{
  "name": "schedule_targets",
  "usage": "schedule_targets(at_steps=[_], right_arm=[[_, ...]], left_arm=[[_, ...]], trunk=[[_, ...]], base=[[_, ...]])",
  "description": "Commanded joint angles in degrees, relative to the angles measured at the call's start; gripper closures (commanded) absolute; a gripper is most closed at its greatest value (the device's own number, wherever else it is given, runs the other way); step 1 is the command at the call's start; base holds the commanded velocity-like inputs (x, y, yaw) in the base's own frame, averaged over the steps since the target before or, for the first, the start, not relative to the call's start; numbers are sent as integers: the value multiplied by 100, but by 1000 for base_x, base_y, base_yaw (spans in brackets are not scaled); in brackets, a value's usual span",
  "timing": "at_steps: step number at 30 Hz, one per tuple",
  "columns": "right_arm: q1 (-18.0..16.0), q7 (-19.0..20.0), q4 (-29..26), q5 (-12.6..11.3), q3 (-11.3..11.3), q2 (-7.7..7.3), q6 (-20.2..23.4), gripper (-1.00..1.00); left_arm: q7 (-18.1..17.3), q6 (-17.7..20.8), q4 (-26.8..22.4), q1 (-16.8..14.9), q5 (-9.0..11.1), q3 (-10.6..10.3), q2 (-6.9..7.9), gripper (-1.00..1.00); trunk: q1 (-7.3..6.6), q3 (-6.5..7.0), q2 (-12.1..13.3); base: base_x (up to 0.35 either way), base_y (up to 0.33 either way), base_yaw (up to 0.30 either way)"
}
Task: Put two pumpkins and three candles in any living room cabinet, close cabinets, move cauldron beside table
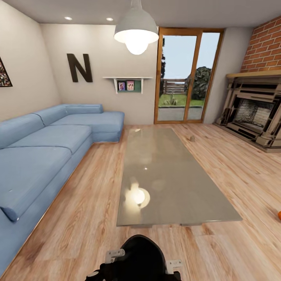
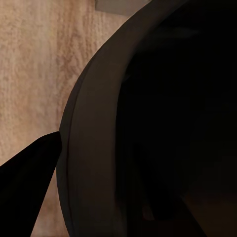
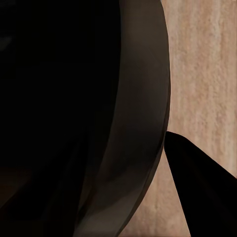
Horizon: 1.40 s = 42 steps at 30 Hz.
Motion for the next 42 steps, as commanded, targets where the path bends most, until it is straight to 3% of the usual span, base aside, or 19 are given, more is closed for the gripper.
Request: schedule_targets(at_steps=[1, 15, 27, 32, 42], right_arm=[[-8, 38, -24, -11, 66, 0, -210, 100], [-8, 38, -25, -10, 68, 0, -211, 100], [-13, 37, -25, -9, 67, 0, -212, 100], [-11, 37, -25, -9, 70, 0, -212, 100], [-10, 40, -17, -9, 66, 0, -212, 100]], left_arm=[[23, 4, 9, -1, 7, -11, 29, 100], [23, 4, 9, -1, 9, -11, 31, 100], [23, 4, 9, -1, 9, -11, 31, 100], [23, 4, 9, -1, 9, -11, 31, 100], [23, 4, 9, -1, 9, -11, 31, 100]], trunk=[[-1, -5, -3], [-1, -5, -3], [262, -220, -484], [262, -220, -484], [460, -382, -845]], base=[[33, 0, 0], [32, 0, 0], [0, 0, 0], [0, 0, 0], [0, 0, 0]])
